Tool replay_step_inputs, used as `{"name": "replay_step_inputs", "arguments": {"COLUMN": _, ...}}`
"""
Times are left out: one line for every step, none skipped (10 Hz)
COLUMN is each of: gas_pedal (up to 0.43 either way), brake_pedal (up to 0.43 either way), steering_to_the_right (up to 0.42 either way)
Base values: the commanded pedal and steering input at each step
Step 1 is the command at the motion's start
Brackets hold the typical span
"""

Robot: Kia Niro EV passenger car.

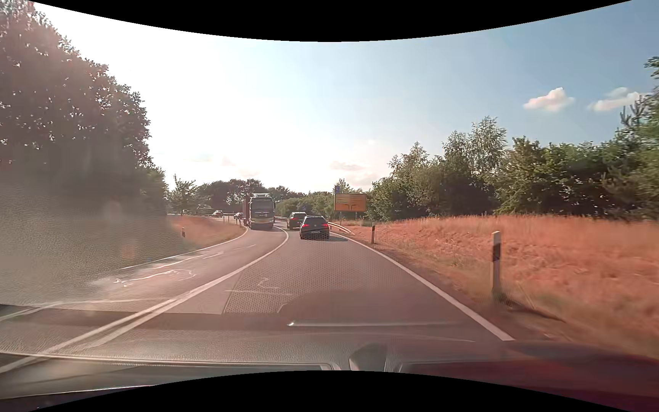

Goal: Follow the waypoints while adhering to traffic rules and regulations

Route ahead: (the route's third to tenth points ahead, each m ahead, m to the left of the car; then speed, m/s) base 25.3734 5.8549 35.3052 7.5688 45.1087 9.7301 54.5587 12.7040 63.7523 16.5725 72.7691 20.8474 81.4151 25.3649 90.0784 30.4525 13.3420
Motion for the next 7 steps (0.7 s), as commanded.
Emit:
{"name": "replay_step_inputs", "arguments": {"gas_pedal": 0.118, "brake_pedal": 0.000, "steering_to_the_right": -0.027}}
{"name": "replay_step_inputs", "arguments": {"gas_pedal": 0.118, "brake_pedal": 0.000, "steering_to_the_right": -0.028}}
{"name": "replay_step_inputs", "arguments": {"gas_pedal": 0.118, "brake_pedal": 0.000, "steering_to_the_right": -0.029}}
{"name": "replay_step_inputs", "arguments": {"gas_pedal": 0.118, "brake_pedal": 0.000, "steering_to_the_right": -0.031}}
{"name": "replay_step_inputs", "arguments": {"gas_pedal": 0.118, "brake_pedal": 0.000, "steering_to_the_right": -0.032}}
{"name": "replay_step_inputs", "arguments": {"gas_pedal": 0.118, "brake_pedal": 0.000, "steering_to_the_right": -0.032}}
{"name": "replay_step_inputs", "arguments": {"gas_pedal": 0.118, "brake_pedal": 0.000, "steering_to_the_right": -0.032}}
